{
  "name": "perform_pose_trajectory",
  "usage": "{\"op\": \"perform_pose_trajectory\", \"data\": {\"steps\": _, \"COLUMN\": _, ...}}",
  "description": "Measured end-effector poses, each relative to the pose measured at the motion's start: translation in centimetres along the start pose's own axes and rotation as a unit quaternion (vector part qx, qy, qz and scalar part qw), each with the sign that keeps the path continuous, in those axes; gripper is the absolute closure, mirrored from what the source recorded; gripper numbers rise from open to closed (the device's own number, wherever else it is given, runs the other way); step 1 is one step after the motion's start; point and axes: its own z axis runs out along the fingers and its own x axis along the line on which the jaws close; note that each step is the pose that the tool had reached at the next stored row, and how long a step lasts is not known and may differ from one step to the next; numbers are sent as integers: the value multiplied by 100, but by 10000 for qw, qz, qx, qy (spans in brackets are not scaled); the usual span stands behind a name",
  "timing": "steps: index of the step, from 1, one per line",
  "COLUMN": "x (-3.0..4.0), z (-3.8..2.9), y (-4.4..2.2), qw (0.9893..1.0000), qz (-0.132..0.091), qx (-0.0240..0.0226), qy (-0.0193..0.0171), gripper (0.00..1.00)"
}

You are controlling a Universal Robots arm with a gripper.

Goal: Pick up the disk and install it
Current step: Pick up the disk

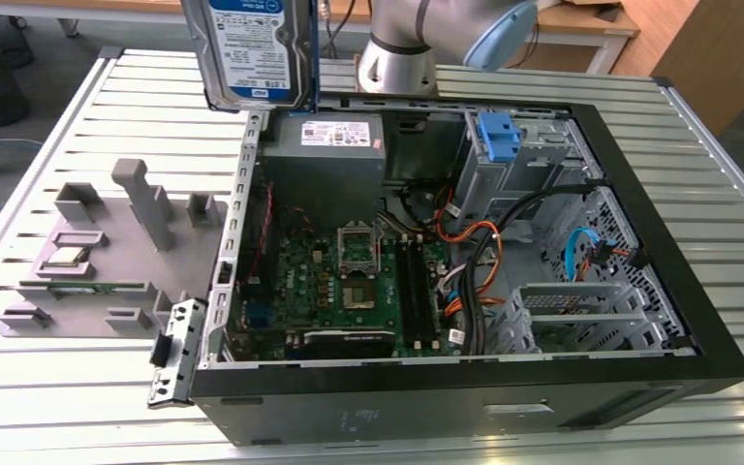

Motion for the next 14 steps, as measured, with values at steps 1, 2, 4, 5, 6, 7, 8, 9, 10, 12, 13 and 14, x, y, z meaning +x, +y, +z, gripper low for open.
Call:
{"op": "perform_pose_trajectory", "data": {"steps": 1, "x": 0, "z": 0, "y": -5, "qw": 10000, "qz": 0, "qx": 0, "qy": 0, "gripper": 65}}
{"op": "perform_pose_trajectory", "data": {"steps": 2, "x": -1, "z": 0, "y": -11, "qw": 10000, "qz": 0, "qx": 0, "qy": 0, "gripper": 65}}
{"op": "perform_pose_trajectory", "data": {"steps": 4, "x": -2, "z": -1, "y": -24, "qw": 10000, "qz": 0, "qx": 0, "qy": 0, "gripper": 65}}
{"op": "perform_pose_trajectory", "data": {"steps": 5, "x": -2, "z": -1, "y": -31, "qw": 10000, "qz": 0, "qx": 0, "qy": 0, "gripper": 65}}
{"op": "perform_pose_trajectory", "data": {"steps": 6, "x": -2, "z": -1, "y": -39, "qw": 10000, "qz": 0, "qx": 0, "qy": 0, "gripper": 65}}
{"op": "perform_pose_trajectory", "data": {"steps": 7, "x": -3, "z": -1, "y": -48, "qw": 10000, "qz": 1, "qx": 0, "qy": 0, "gripper": 65}}
{"op": "perform_pose_trajectory", "data": {"steps": 8, "x": -3, "z": -2, "y": -58, "qw": 10000, "qz": 0, "qx": 0, "qy": 0, "gripper": 65}}
{"op": "perform_pose_trajectory", "data": {"steps": 9, "x": -3, "z": -2, "y": -68, "qw": 10000, "qz": 0, "qx": 0, "qy": 0, "gripper": 65}}
{"op": "perform_pose_trajectory", "data": {"steps": 10, "x": -4, "z": -3, "y": -79, "qw": 10000, "qz": 1, "qx": 0, "qy": 0, "gripper": 65}}
{"op": "perform_pose_trajectory", "data": {"steps": 12, "x": -5, "z": -4, "y": -101, "qw": 10000, "qz": 0, "qx": 0, "qy": 0, "gripper": 65}}
{"op": "perform_pose_trajectory", "data": {"steps": 13, "x": -5, "z": -4, "y": -113, "qw": 10000, "qz": 1, "qx": 0, "qy": 0, "gripper": 65}}
{"op": "perform_pose_trajectory", "data": {"steps": 14, "x": -6, "z": -4, "y": -124, "qw": 10000, "qz": 0, "qx": 0, "qy": 0, "gripper": 65}}
